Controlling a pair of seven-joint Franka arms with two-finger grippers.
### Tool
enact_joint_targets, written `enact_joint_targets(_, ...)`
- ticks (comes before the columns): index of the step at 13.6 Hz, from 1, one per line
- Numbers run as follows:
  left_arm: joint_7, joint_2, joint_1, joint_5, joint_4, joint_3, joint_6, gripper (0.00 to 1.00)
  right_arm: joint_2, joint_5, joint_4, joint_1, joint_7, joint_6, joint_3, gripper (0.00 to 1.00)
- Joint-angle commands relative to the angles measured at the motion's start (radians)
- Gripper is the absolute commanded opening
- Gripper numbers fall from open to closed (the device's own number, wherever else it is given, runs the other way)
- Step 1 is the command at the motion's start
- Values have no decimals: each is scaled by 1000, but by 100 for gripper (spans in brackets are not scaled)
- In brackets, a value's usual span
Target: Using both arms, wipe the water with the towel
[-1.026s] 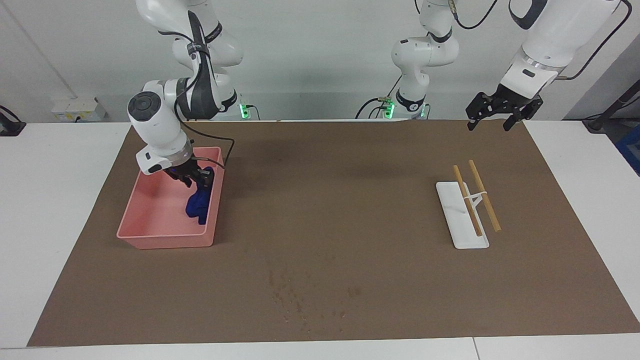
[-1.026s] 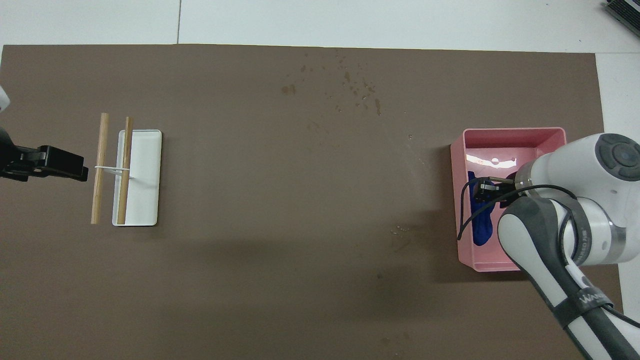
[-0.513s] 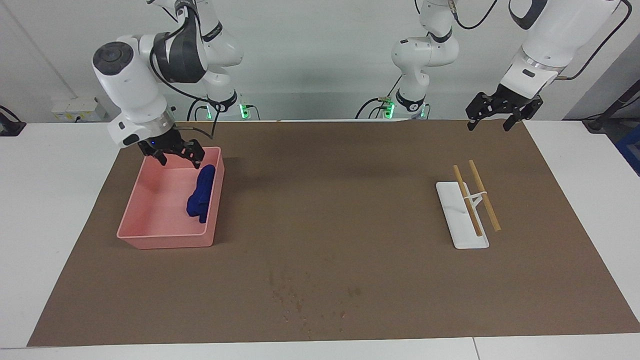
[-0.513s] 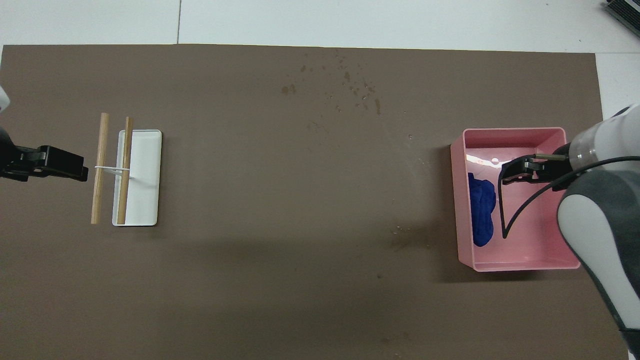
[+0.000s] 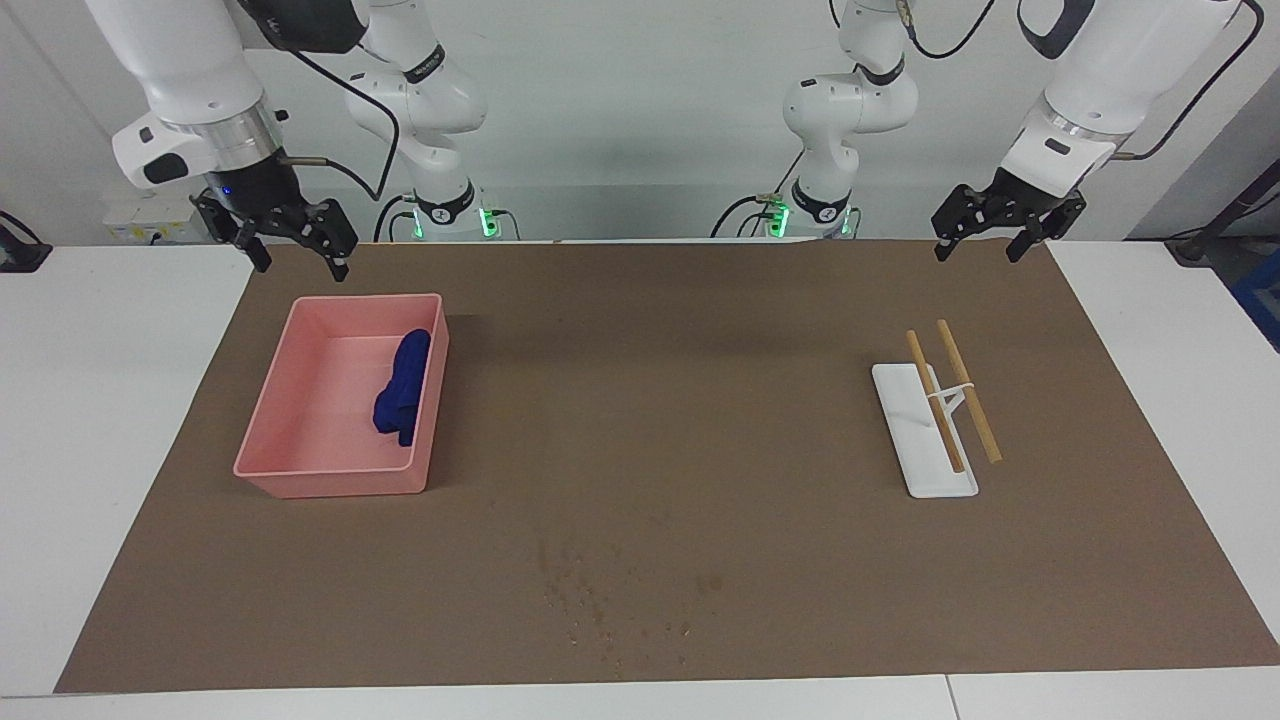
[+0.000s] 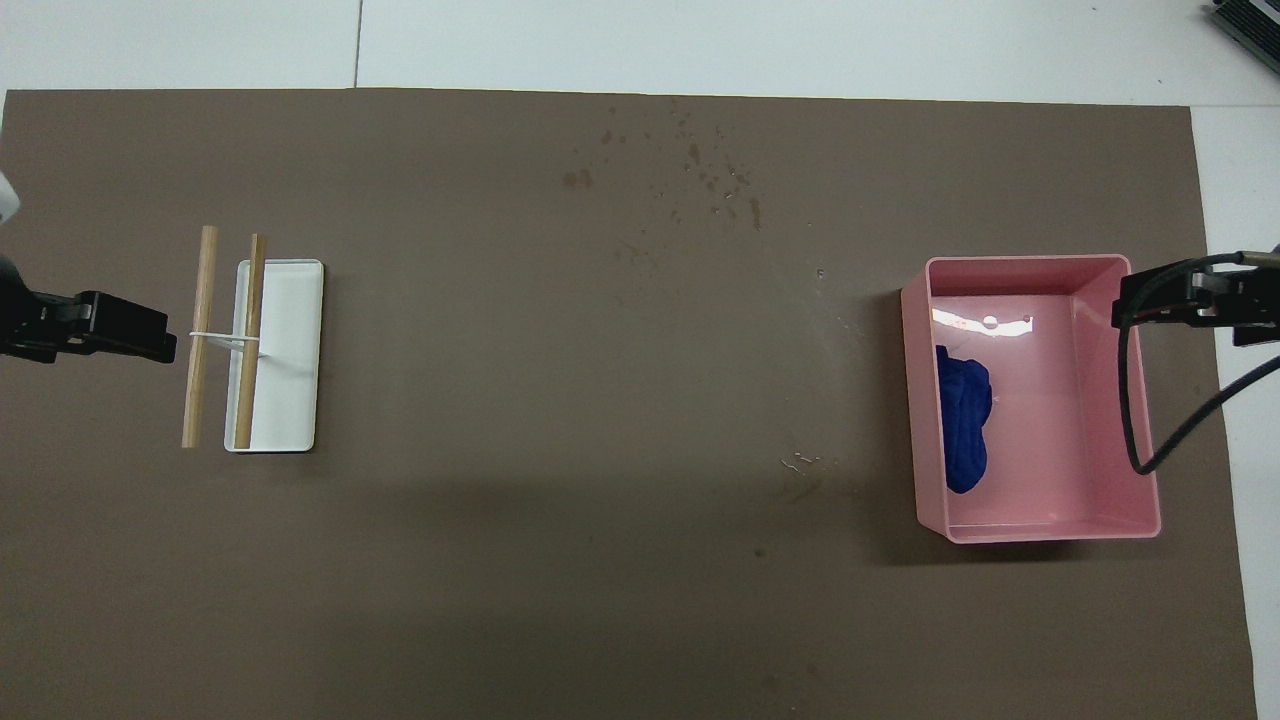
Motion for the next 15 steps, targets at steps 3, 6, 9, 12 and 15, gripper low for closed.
enact_joint_targets(3, 7, -21, 8, -15, -21, -2, -6, 100, 6, 7, 2, -19, -32, -26, 8, 100)
enact_joint_targets(6, 7, -21, 10, -15, -21, -2, -6, 100, -16, 10, -30, -6, -32, -62, 10, 100)
enact_joint_targets(9, 7, -21, 8, -15, -21, -2, -6, 100, -24, 18, -38, -11, -34, -84, 10, 100)
enact_joint_targets(12, 7, -21, 10, -15, -21, -2, -6, 100, -24, 18, -39, -14, -34, -79, 10, 100)
enact_joint_targets(15, 7, -21, 8, -15, -21, -2, -6, 100, -24, 19, -39, -16, -34, -79, 10, 100)
